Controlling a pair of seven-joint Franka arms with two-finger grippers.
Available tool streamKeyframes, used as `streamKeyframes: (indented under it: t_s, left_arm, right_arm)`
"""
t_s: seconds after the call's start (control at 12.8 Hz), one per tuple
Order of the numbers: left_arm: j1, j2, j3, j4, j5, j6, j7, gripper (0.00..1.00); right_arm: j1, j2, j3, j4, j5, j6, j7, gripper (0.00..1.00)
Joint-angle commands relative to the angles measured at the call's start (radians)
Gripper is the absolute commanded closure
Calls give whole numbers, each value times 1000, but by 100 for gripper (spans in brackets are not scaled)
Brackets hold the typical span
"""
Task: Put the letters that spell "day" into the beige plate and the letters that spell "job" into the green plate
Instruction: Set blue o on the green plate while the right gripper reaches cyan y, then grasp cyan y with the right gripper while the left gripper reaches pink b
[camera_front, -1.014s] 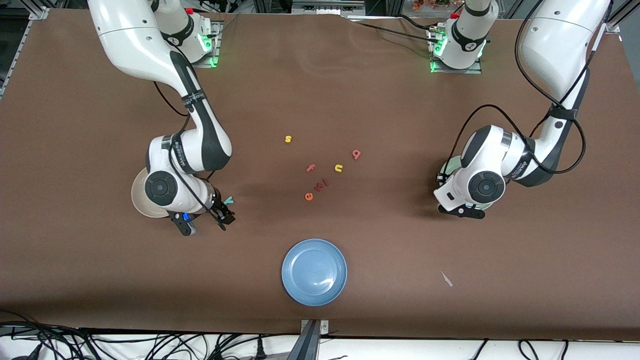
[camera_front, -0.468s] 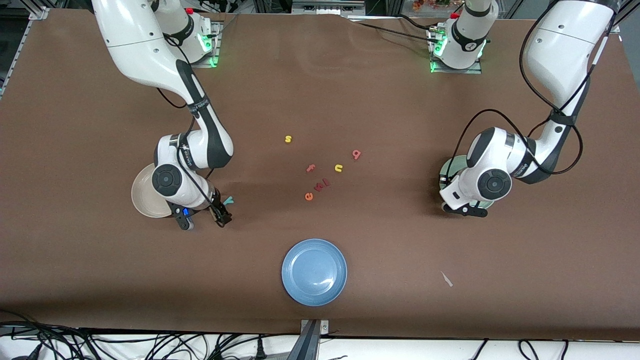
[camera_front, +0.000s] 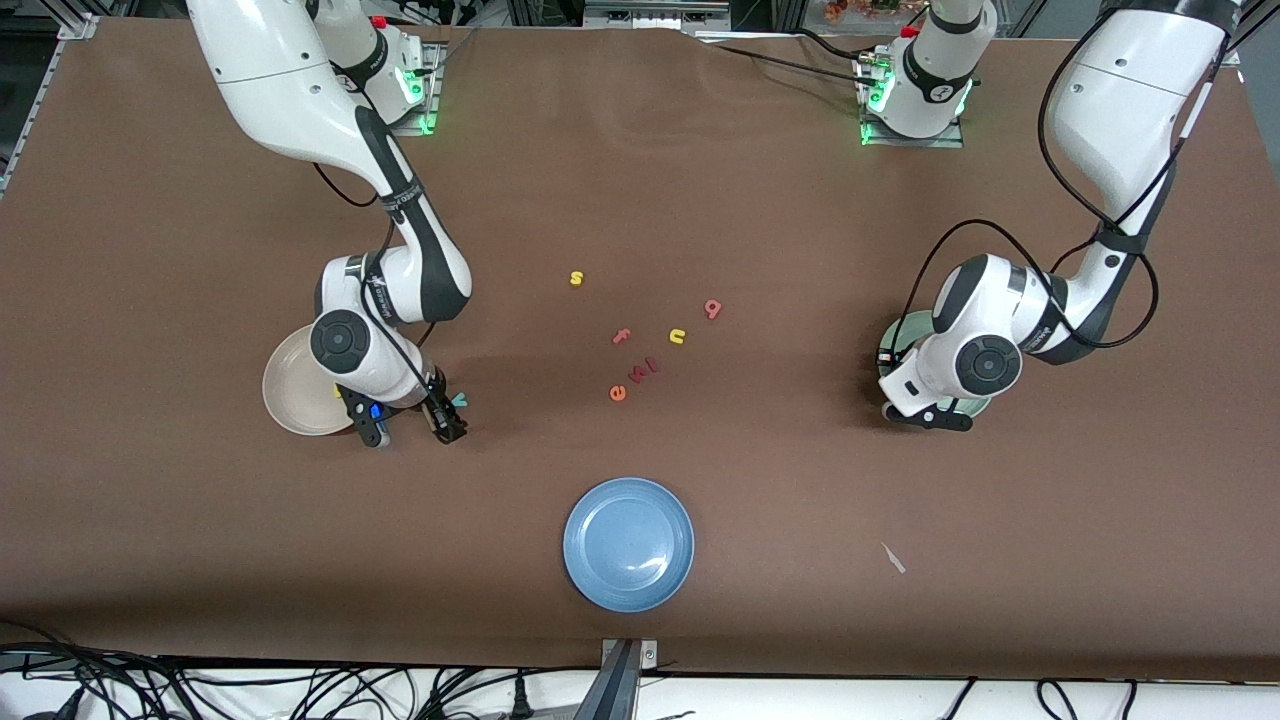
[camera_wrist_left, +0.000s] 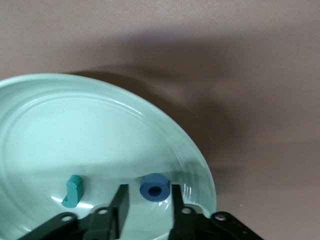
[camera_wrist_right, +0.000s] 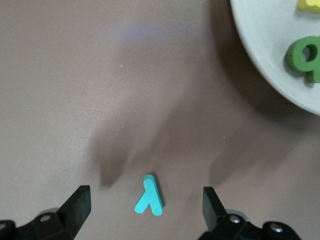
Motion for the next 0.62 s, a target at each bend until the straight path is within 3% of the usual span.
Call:
streamKeyframes:
  t_s: [0.0,0.23,0.31,0.47,0.55]
  left_arm:
    - [16,-29,-17,-7,28,-12,11,0]
    - [16,-108,-72,9,-21,-102,-25,0]
    - [13,-130,-77,10,-62,-106,-53,0]
    - [6,-142,-122,22,-122,-106,-131,0]
    - [0,-139,-159,41,-123,-104,-198,0]
  right_arm:
    - [28,-35,5,-123,-14,147,34,1]
    - [45,-38,3,-142,-14,185,60,1]
    - [45,-37,3,-142,-14,186,60,5]
    - [46,-37,3,-142,-16,185,56,22]
    - [45,-37,1,-142,-16,185,52,24]
